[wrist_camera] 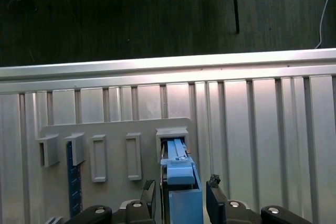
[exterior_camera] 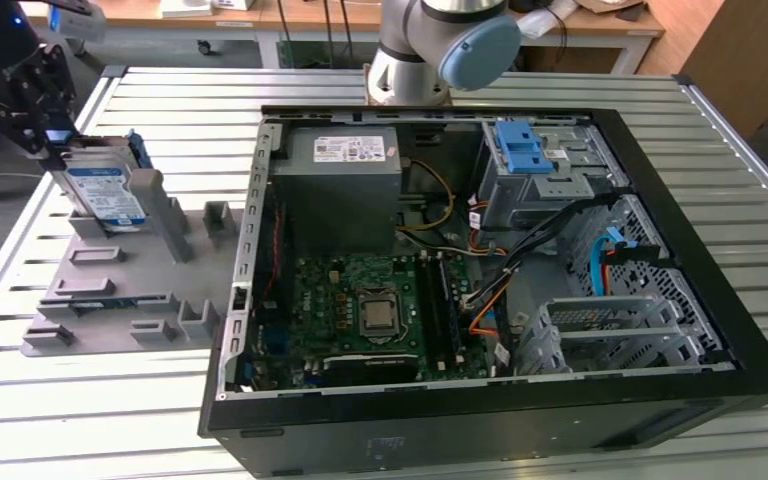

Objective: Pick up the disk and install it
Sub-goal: 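Pick up the disk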

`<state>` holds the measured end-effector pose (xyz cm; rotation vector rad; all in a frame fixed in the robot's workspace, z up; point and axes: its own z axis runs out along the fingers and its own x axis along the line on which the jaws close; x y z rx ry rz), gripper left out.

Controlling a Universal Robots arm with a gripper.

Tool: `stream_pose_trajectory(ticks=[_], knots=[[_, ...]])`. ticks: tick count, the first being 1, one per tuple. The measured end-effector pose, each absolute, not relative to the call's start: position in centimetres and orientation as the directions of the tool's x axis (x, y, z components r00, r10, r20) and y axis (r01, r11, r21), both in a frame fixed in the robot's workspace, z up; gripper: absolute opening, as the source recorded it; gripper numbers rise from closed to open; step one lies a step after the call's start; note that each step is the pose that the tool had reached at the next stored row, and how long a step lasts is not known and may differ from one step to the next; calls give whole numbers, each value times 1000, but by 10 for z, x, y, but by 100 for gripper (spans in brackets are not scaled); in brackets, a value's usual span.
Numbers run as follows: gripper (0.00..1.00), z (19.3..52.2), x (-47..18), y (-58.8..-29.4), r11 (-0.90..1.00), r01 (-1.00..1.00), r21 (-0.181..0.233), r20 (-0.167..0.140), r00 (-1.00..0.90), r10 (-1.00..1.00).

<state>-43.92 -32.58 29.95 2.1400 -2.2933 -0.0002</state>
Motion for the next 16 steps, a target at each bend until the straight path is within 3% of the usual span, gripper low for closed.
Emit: stream_pose_trajectory(ticks=[16], knots=[[52, 296, -439, -326, 69, -998, 3, 3, -69, -998]])
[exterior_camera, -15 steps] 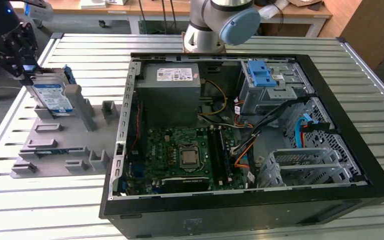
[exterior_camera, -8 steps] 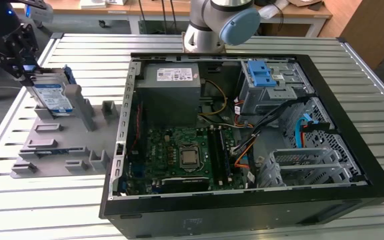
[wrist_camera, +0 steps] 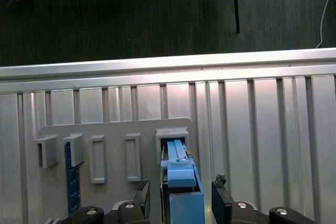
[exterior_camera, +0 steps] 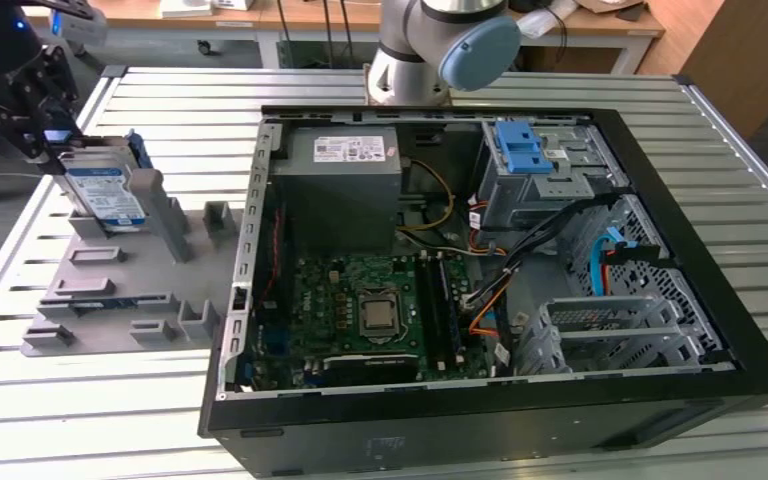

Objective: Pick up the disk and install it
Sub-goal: 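Pick up the disk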

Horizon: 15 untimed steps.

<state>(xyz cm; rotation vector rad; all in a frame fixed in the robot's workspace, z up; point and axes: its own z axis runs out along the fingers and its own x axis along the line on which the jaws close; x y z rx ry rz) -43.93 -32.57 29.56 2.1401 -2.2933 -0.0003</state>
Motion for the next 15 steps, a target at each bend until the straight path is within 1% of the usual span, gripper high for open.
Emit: stream_pose_trajectory(ticks=[1, 5, 7, 8, 13, 14, 15], knots=[[58, 295, -439, -326, 69, -998, 3, 3, -69, -998], [58, 291, -439, -326, 69, -998, 4, 3, -69, -998], [56, 289, -439, -326, 69, -998, 5, 4, -69, -998], [49, 288, -439, -326, 69, -998, 5, 4, -69, -998], [48, 287, -439, -326, 69, -998, 5, 4, -69, -998], [41, 287, -439, -326, 69, -998, 5, 4, -69, -998], [41, 287, -439, -326, 69, -998, 5, 4, -69, -998]])
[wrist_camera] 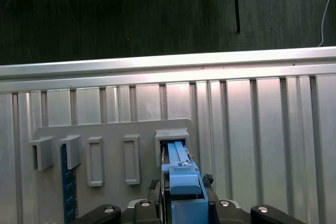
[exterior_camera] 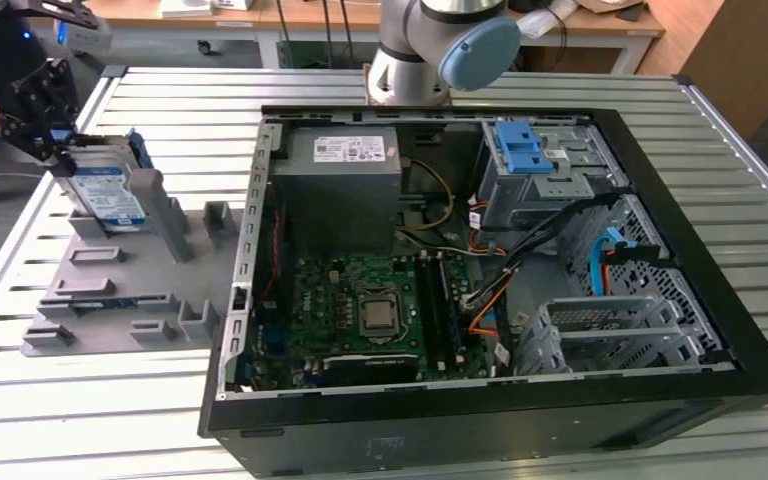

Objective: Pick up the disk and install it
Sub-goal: 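Pick up the disk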

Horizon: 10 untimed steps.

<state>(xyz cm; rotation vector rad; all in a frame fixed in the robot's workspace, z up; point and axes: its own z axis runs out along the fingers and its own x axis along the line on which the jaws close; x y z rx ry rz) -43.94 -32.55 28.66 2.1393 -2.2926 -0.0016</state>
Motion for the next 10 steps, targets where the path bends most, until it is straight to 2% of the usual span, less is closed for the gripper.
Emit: stream_pose_trajectory(ticks=[4, 5, 10], knots=[[40, 287, -439, -326, 69, -998, 5, 4, -69, -998], [37, 286, -439, -326, 69, -998, 5, 4, -69, -998], [37, 286, -439, -326, 69, -998, 5, 4, -69, -998]])
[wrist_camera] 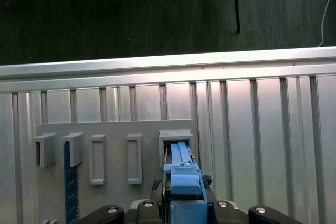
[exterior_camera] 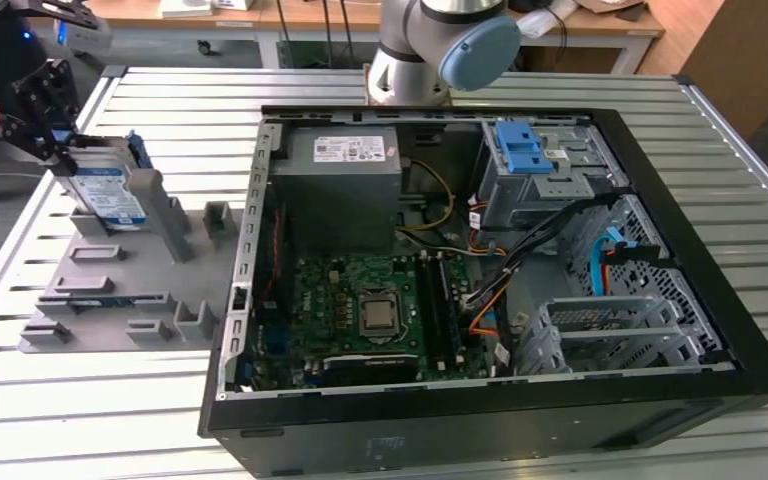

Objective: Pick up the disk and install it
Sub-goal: 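Pick up the disk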

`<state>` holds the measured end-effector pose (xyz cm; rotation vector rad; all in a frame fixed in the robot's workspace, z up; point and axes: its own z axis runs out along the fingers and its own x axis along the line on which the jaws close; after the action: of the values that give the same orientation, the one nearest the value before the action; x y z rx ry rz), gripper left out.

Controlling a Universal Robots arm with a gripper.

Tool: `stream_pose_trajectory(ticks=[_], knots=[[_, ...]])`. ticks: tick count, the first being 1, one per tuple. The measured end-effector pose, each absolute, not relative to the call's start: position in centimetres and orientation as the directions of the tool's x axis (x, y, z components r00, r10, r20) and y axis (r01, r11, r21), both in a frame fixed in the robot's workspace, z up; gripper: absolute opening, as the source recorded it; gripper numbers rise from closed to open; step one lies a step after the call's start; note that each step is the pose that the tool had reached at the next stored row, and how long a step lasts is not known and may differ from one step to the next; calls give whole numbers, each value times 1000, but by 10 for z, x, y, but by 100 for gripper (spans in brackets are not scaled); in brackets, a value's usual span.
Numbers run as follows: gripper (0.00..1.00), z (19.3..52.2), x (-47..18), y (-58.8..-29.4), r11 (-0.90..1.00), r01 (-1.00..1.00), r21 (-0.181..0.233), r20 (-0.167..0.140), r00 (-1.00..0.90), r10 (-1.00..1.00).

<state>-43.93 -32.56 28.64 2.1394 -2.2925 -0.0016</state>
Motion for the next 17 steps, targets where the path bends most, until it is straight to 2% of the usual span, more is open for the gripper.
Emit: stream_pose_trajectory(ticks=[17], knots=[[37, 286, -439, -326, 17, -1000, 5, 4, -16, -1000]])
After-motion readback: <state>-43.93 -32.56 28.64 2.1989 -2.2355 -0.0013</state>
